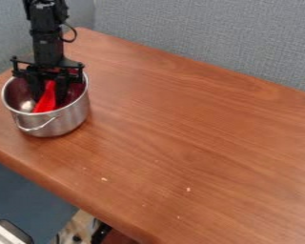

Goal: Move the red object from the metal pot to the table

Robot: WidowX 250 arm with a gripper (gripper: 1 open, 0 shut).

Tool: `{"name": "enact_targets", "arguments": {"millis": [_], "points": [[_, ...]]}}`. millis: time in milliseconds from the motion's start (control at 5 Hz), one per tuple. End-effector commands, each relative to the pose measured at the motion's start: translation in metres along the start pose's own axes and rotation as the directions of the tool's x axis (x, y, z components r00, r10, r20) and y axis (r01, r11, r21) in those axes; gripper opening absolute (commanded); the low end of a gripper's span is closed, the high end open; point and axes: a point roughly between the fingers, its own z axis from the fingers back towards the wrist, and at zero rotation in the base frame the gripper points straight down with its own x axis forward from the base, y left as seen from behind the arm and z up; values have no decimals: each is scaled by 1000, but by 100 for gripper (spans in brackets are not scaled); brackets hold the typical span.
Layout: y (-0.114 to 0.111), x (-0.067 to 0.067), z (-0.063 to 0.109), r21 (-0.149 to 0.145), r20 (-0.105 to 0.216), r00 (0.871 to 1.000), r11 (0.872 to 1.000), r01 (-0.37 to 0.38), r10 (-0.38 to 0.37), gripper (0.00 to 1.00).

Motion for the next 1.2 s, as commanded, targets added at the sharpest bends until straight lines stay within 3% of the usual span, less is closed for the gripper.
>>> {"name": "enact_targets", "arguments": {"millis": [0, 200, 600, 1000], "points": [[1, 1, 13, 10, 46, 999, 1000, -22, 22, 0], [-2, -2, 13, 10, 51, 998, 999, -45, 44, 0], [-5, 7, 18, 23, 68, 997, 999, 24, -26, 0], [-10, -5, 32, 49, 86, 981, 984, 173, -176, 0]]}}
